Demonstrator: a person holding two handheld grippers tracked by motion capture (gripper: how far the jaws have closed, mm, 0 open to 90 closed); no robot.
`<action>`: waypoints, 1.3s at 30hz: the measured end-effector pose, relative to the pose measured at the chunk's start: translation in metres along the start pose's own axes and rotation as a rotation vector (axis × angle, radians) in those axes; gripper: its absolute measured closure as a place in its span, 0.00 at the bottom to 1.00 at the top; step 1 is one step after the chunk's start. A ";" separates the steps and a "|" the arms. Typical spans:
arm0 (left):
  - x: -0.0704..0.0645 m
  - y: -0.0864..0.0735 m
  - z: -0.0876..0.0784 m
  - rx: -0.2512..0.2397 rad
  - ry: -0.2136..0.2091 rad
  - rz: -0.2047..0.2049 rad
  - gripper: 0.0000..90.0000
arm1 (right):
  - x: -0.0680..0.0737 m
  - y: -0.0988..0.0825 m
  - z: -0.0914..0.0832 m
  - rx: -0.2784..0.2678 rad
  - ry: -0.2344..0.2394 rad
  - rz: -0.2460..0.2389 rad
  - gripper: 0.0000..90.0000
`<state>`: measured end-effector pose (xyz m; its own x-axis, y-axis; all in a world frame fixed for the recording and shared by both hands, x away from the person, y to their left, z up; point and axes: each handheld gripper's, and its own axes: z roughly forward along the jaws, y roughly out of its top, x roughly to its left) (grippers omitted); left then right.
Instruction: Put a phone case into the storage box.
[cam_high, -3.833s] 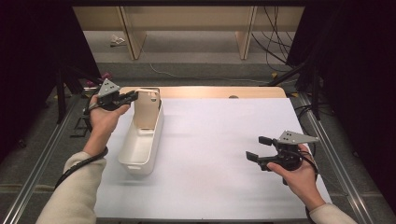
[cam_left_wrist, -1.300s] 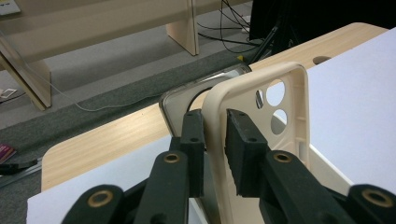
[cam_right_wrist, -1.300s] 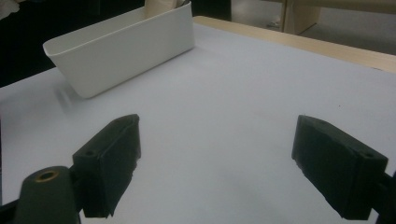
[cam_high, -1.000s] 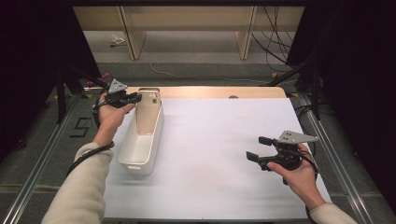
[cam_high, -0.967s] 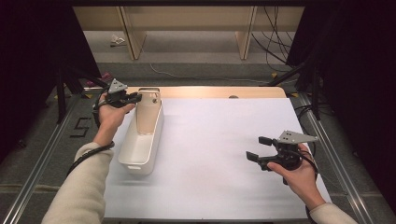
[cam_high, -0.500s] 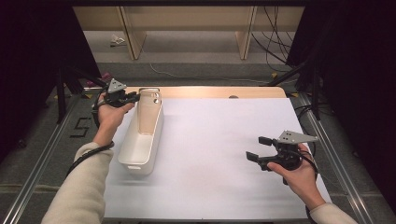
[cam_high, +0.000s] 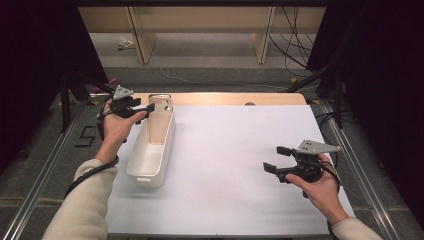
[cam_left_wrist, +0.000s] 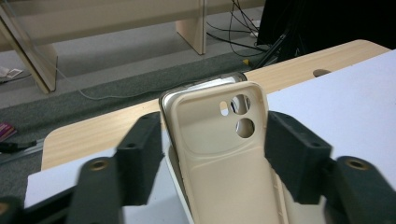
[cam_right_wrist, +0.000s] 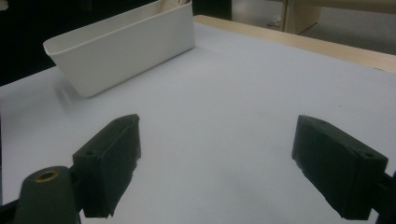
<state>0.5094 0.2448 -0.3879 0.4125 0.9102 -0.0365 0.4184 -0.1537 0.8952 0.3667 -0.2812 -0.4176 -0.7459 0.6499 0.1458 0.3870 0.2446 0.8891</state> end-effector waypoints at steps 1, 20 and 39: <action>0.000 0.000 -0.001 0.004 0.003 -0.002 0.34 | 0.000 0.000 0.000 0.000 0.000 0.000 0.18; -0.019 0.004 -0.026 0.010 -0.009 0.048 0.11 | 0.000 0.000 0.000 0.004 -0.002 0.000 0.18; -0.038 -0.012 -0.055 -0.020 -0.080 0.043 0.03 | -0.001 0.001 0.000 0.002 -0.005 -0.001 0.18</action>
<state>0.4440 0.2330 -0.3731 0.4931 0.8694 -0.0327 0.3830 -0.1832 0.9054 0.3674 -0.2813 -0.4172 -0.7433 0.6535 0.1431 0.3877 0.2466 0.8882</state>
